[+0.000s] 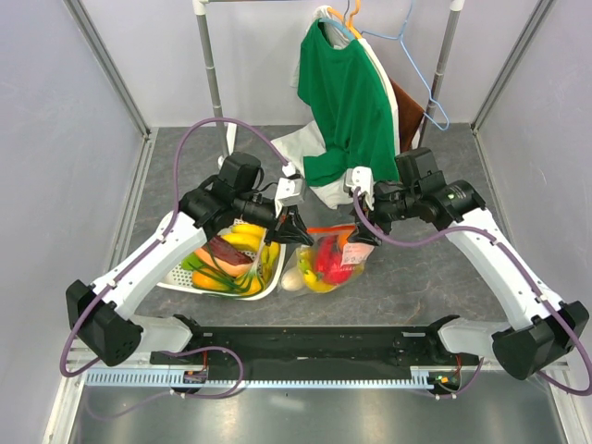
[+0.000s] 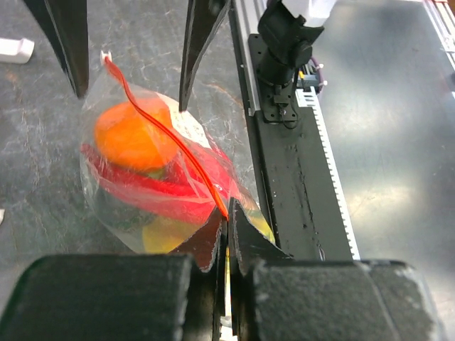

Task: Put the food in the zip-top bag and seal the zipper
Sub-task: Place the zipper food storage bag at the center of the board.

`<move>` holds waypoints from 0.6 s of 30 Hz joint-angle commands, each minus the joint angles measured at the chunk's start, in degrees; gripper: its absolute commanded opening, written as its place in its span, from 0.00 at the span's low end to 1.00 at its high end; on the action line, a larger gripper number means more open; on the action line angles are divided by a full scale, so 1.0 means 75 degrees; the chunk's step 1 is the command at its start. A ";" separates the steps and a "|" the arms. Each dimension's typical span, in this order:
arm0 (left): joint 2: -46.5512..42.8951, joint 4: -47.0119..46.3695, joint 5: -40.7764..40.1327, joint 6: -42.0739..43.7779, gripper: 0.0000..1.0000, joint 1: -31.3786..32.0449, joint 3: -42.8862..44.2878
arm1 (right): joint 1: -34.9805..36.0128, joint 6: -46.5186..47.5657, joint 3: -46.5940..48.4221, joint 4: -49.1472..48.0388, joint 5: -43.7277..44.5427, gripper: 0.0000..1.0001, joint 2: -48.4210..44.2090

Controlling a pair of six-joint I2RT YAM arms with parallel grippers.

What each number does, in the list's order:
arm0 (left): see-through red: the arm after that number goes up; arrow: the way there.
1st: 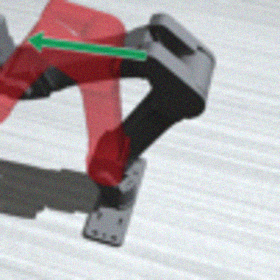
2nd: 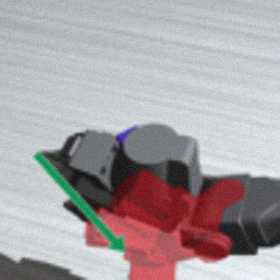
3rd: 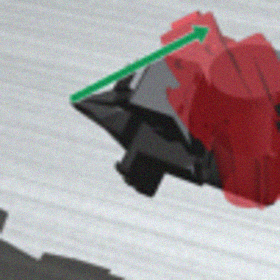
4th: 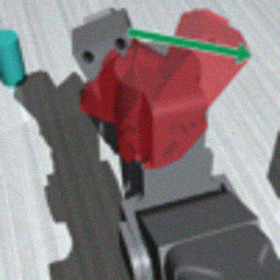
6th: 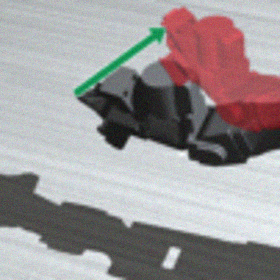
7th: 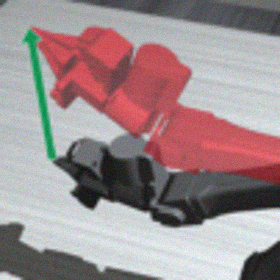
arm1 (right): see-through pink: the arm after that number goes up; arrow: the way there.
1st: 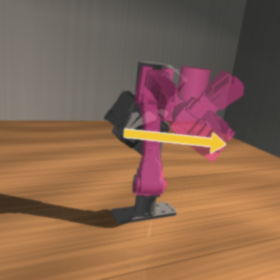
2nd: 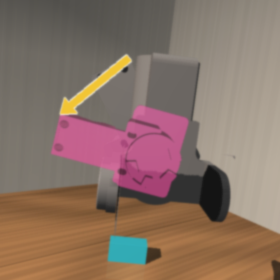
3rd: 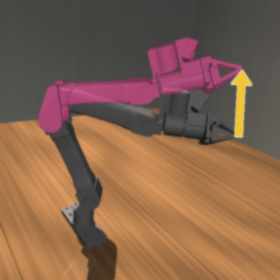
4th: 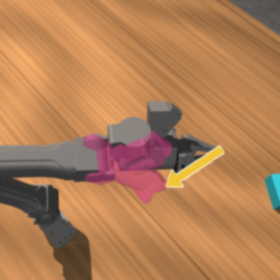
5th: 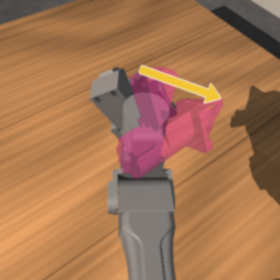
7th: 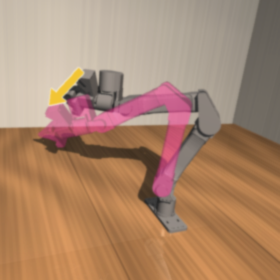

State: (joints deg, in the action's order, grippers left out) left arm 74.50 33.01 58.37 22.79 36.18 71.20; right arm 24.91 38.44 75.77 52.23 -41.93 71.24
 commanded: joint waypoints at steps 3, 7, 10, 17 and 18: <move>-0.0031 0.0180 0.0760 0.0782 0.02 0.0109 0.0421 | 0.0042 0.0852 -0.0563 -0.0201 -0.0104 0.73 -0.0124; 0.0004 0.0309 0.0667 0.0946 0.02 0.0214 0.0456 | 0.0054 0.0782 -0.0458 -0.0190 -0.0303 0.65 -0.0019; 0.0051 0.0332 0.0562 0.0911 0.02 0.0226 0.0444 | 0.0066 0.0618 -0.0295 -0.0167 -0.0572 0.51 -0.0030; 0.0274 0.0040 0.0491 0.0326 0.02 0.0191 0.0620 | 0.0359 0.0020 -0.0258 -0.0190 -0.0667 0.26 -0.0276; 0.0285 -0.0030 0.0479 0.0140 0.02 0.0191 0.0632 | 0.0370 0.0008 -0.0351 -0.0144 -0.0644 0.16 -0.0300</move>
State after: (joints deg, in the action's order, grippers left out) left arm 76.25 35.81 60.31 26.81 37.63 72.84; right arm 26.63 40.32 72.18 51.77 -44.64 71.02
